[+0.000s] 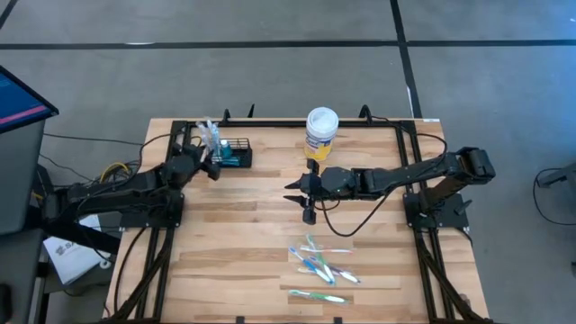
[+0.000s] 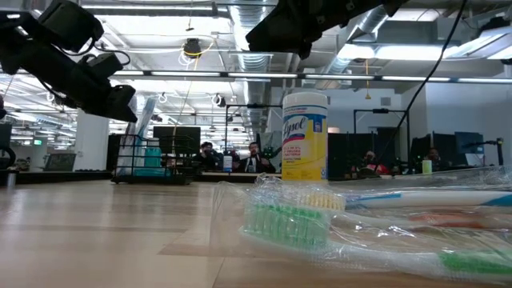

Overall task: Pick & Place toothbrushing station
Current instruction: Put the top purple toothbrush into the mesh organizer, then put the top orange toothbrush into the mesh organizer

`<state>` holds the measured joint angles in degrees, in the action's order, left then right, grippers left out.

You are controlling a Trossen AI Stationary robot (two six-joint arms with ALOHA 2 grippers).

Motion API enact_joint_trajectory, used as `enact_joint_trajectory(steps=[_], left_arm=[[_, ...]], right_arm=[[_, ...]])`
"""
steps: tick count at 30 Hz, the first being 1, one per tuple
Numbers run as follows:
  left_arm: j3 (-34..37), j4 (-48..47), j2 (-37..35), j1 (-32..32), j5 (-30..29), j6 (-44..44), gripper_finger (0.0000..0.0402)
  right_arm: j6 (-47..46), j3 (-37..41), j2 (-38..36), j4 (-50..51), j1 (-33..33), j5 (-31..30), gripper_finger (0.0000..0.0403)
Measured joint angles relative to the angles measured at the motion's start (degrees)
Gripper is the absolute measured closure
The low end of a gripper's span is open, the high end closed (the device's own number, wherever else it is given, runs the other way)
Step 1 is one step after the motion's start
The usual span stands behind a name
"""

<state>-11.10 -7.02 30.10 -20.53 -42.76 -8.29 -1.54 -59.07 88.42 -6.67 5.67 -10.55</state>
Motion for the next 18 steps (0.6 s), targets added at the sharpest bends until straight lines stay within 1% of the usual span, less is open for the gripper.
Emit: enact_joint_trajectory(steps=[2,5,11,14,18], left_arm=[[-1.62,-6.16,-1.41,0.0,0.81,-1.2,0.0261],[-3.16,-12.17,-3.69,0.0,2.74,-3.56,0.0264],[-3.49,-14.58,-7.99,0.0,8.9,-6.11,0.027],[-3.49,-14.7,-9.07,0.0,15.37,-7.69,0.027],[-3.49,-14.67,-9.14,0.01,27.36,-10.22,0.0271]], right_arm=[[0.0,0.0,0.0,0.43,-0.01,0.0,0.0281],[-0.3,0.0,0.0,0.8,0.0,0.0,0.0281],[-2.14,0.0,0.0,0.89,0.02,0.02,0.0281],[-2.14,0.0,0.0,1.82,0.31,0.01,0.0281],[-2.87,0.0,0.0,3.96,0.37,0.24,0.0281]])
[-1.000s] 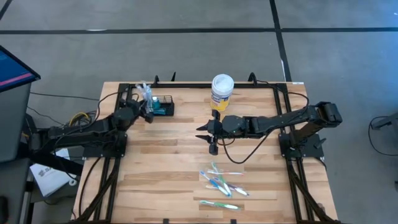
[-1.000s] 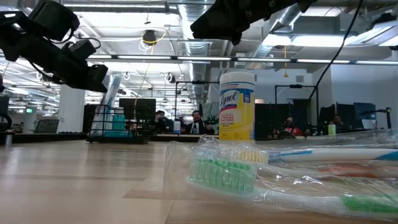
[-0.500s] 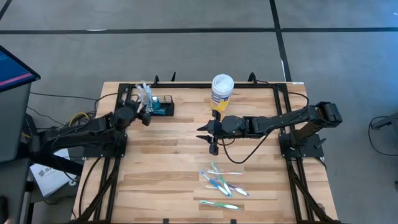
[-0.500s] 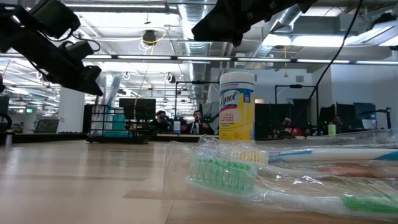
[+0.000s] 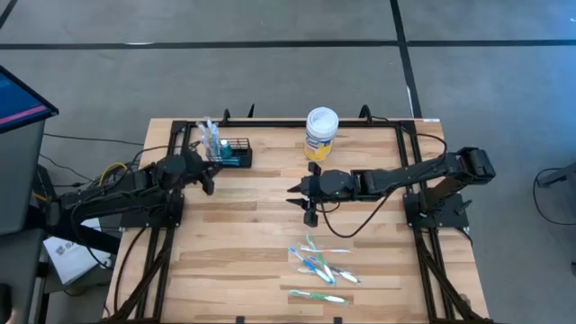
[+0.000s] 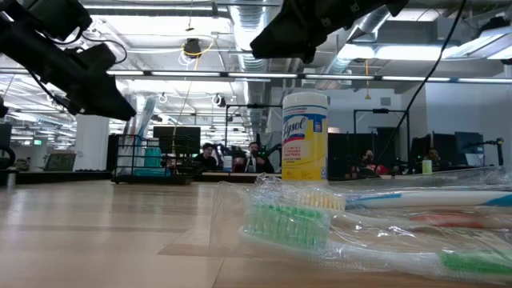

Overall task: Pick & Place toothbrushing station
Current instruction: Put the top orange toothbrush into the mesh organizer

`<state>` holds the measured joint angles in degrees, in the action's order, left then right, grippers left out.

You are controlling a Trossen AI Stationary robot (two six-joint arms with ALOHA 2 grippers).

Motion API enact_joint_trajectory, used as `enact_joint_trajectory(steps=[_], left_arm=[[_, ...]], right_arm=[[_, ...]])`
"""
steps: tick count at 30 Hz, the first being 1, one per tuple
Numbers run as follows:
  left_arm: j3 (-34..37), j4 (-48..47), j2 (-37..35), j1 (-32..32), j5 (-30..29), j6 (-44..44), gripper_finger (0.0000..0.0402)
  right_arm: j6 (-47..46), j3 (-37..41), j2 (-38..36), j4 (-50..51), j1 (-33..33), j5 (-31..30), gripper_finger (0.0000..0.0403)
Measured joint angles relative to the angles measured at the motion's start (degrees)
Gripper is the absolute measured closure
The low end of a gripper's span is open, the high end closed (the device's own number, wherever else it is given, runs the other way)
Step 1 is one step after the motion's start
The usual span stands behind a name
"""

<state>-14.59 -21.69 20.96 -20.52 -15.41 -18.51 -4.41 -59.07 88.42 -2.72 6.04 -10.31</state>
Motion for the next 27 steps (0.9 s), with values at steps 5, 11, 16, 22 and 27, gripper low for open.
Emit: enact_joint_trajectory(steps=[5,11,16,22,27], left_arm=[[0.04,1.31,0.08,0.92,11.54,-1.62,0.0271],[2.9,14.61,0.08,7.54,15.48,-1.69,0.0271],[6.21,26.3,0.12,14.3,15.44,-1.69,0.0271],[9.06,34.73,2.04,20.46,10.75,-1.69,0.0271],[9.11,40.96,5.93,23.51,8.52,-1.69,0.0271]], right_arm=[[-2.05,0.0,0.0,3.9,0.16,1.62,0.0281],[-3.37,0.0,0.0,9.14,2.32,3.41,0.0281],[-5.93,0.0,0.0,14.29,4.58,4.16,0.0281],[-8.72,0.0,0.0,19.14,8.02,4.46,0.0281],[-10.7,0.0,0.0,20.56,10.8,4.44,0.0281]])
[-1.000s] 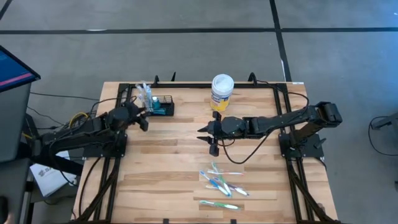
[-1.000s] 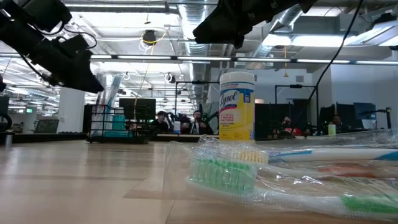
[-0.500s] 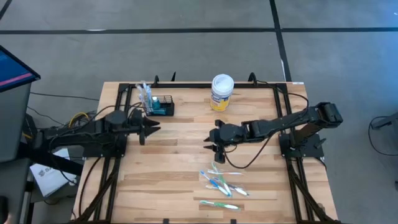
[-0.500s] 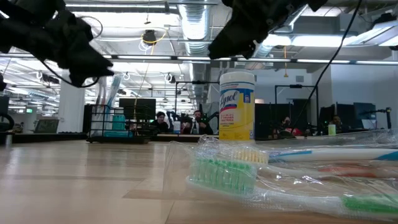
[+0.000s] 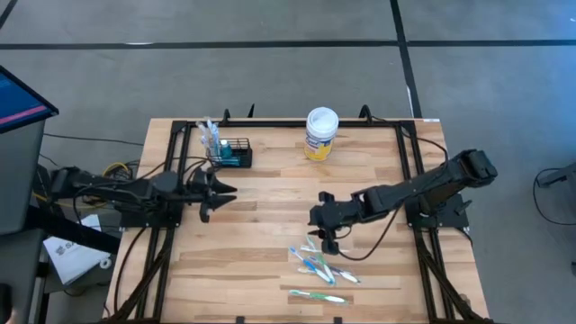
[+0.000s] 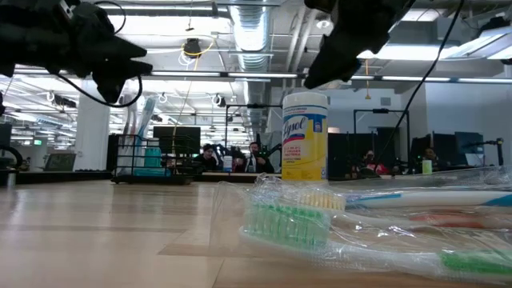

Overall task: Pick & Place toothbrushing station
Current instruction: Put the top orange toothbrush into the mesh organizer

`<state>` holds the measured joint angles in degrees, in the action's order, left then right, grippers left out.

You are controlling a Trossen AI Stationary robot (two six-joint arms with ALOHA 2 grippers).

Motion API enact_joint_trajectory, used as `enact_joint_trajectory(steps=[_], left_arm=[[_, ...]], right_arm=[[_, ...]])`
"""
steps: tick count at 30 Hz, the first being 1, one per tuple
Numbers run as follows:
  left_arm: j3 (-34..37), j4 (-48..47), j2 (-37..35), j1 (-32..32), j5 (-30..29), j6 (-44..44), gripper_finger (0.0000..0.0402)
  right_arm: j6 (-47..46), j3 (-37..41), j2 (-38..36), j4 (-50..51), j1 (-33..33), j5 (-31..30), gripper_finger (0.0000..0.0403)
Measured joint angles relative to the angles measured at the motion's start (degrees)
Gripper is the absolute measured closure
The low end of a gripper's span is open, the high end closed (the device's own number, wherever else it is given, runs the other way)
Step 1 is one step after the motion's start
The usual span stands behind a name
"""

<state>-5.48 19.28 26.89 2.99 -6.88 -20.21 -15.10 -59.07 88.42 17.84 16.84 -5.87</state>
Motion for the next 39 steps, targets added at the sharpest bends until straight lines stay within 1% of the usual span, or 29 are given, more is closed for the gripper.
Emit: enact_joint_trajectory(steps=[6,8,10,12,14,22,27,29,31,39], left_arm=[[0.0,8.59,6.62,1.68,-0.26,0.26,0.0271],[0.02,10.78,8.62,1.88,-0.28,0.29,0.0271],[-0.02,13.92,11.1,1.91,-0.3,0.31,0.0271],[0.04,15.23,12.8,1.91,-0.3,0.24,0.0271],[-0.05,18.22,15.21,1.91,-0.32,0.26,0.0271],[0.01,25.43,22.25,2.33,-0.37,0.24,0.0271],[-0.04,29.23,25.82,3.51,-0.36,0.24,0.0271],[-0.01,28.81,26.58,3.89,-0.36,0.24,0.0271],[-0.03,30.34,27.81,4.3,-0.36,0.45,0.0271],[-1.35,32.27,31.52,4.73,-0.34,0.8,0.0271]], right_arm=[[-1.79,0.19,2.13,2.23,3.03,-0.05,0.0281],[-2.12,-0.09,3.42,1.35,3.85,-0.13,0.0281],[-2.9,0.09,4.37,3.25,4.6,-0.12,0.0281],[-4.32,0.09,5.41,3.35,5.13,-0.13,0.0281],[-5.62,0.09,5.64,4.84,5.69,-0.13,0.0281],[-8.4,0.09,5.63,5.98,7.94,-0.15,0.0281],[-10.07,0.47,8.11,7.27,8.73,-0.15,0.0281],[-10.44,0.13,9.48,6.02,8.75,-0.15,0.028],[-10.47,0.43,10.43,7.86,8.79,-0.15,0.028],[-10.48,0.31,14.85,7.22,8.74,-0.15,0.028]])
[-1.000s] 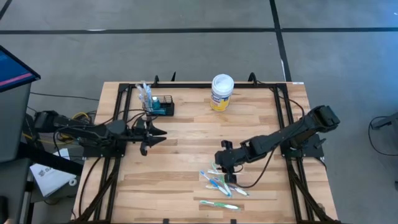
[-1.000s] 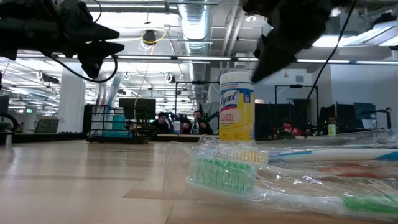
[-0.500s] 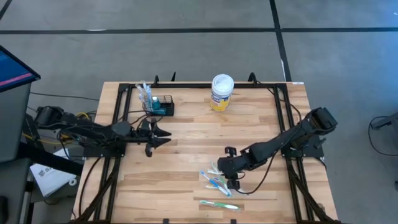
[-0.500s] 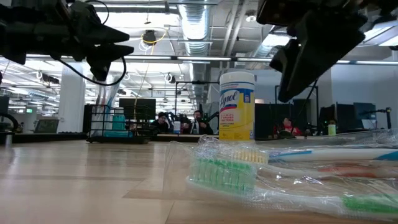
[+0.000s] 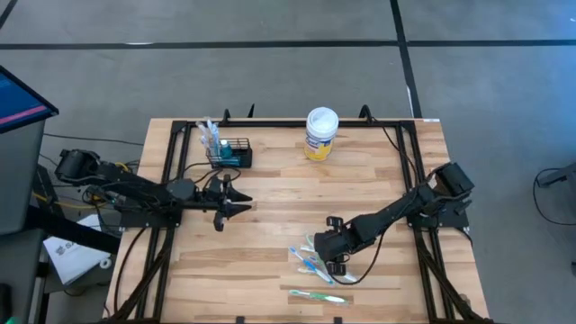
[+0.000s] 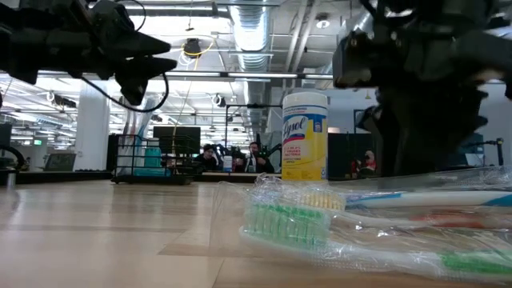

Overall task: Pick & Place toothbrushing station
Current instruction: Put the top orange toothbrush into the mesh organizer

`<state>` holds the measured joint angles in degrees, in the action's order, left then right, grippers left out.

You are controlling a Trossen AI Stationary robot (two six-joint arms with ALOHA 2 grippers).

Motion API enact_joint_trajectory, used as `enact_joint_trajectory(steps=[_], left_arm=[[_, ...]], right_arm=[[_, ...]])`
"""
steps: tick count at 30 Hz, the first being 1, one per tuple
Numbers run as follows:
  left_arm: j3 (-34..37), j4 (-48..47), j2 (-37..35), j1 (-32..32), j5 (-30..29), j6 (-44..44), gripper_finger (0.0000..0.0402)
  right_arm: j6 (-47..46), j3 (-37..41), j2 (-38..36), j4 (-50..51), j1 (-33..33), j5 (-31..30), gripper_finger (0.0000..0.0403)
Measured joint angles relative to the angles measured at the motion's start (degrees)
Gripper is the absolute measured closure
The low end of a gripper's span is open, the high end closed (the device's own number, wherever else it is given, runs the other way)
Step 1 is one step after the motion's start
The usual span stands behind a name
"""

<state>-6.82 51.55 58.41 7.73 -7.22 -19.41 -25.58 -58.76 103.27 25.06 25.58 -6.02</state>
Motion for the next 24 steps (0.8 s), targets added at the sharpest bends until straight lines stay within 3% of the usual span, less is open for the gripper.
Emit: enact_joint_trajectory(steps=[10,18,24], left_arm=[[-0.82,0.06,2.49,-0.02,-0.02,0.05,0.0271],[-0.82,0.44,2.49,-0.02,-0.02,0.05,0.0271],[-0.82,0.5,2.49,-0.02,-0.02,0.05,0.0271]], right_arm=[[-1.42,0.0,1.02,-0.02,-0.15,0.07,0.0288],[-1.2,0.0,1.02,0.2,-0.11,1.57,0.0388],[-1.05,0.0,1.02,-0.28,-0.42,1.55,0.0392]])
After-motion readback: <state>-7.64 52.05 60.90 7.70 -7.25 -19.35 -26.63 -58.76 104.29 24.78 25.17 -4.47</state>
